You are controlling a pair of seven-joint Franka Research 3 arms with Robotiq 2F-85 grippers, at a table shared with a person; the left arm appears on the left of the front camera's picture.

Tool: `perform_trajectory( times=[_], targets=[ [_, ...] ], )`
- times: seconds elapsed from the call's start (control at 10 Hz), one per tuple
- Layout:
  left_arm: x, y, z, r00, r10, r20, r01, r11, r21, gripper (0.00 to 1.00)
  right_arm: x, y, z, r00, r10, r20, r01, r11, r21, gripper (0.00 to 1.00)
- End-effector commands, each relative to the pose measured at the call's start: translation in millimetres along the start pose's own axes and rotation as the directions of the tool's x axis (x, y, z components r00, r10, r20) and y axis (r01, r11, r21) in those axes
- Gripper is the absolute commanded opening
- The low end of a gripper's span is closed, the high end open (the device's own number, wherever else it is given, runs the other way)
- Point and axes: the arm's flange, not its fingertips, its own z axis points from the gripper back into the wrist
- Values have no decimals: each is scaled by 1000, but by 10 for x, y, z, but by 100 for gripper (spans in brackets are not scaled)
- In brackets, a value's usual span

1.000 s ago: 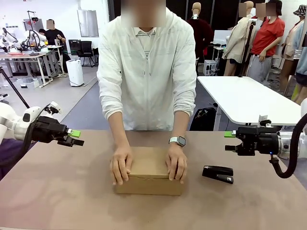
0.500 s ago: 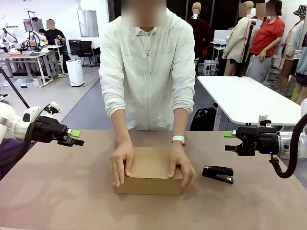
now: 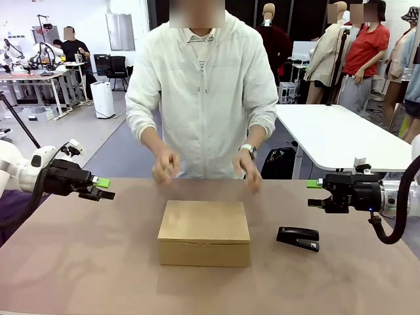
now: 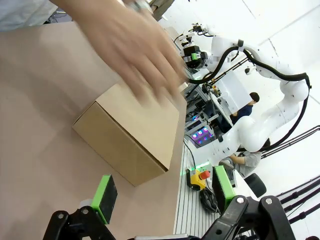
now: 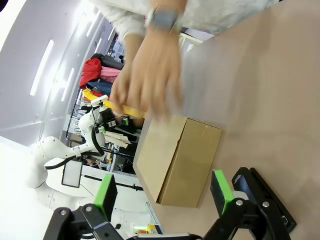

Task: Pack the items into the box.
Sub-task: Close the Mailer Box.

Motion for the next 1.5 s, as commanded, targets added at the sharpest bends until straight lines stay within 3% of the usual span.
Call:
perform_trajectory(
  times=[0.0, 1.4],
  targets=[
    [-28, -38, 14, 1000, -12, -11, 12, 1000, 3, 100, 26, 11, -9, 1000, 28, -6, -28, 1000, -10, 100],
    [-28, -38, 14, 1000, -12, -11, 12, 1000, 3, 100, 26, 11, -9, 1000, 28, -6, -28, 1000, -10, 100]
  ],
)
